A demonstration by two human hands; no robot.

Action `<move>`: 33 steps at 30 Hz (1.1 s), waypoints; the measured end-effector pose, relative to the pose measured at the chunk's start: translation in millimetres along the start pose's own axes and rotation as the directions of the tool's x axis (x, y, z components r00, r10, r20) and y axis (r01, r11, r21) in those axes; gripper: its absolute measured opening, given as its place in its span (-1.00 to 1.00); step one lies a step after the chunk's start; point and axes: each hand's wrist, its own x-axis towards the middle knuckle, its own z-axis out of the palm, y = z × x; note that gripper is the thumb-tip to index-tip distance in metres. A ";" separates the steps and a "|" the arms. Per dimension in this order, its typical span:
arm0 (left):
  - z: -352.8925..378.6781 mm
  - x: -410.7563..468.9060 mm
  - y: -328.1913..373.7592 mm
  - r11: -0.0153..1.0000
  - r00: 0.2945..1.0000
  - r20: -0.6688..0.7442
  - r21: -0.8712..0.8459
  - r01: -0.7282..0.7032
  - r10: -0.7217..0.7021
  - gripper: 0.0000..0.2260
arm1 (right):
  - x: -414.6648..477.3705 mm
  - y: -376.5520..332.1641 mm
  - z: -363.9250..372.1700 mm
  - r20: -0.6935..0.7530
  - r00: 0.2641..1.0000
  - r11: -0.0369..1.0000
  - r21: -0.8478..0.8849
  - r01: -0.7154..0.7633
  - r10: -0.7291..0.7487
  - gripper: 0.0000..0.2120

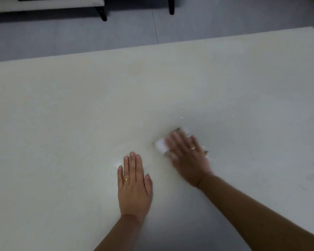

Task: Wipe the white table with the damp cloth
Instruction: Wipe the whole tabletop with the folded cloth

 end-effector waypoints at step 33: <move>-17.9 147.0 -1.5 0.993 0.990 -0.091 0.043 0.112 -0.108 -0.41 | 106.9 19.7 -9.9 0.000 0.900 0.868 0.265 -0.420 0.436 -0.48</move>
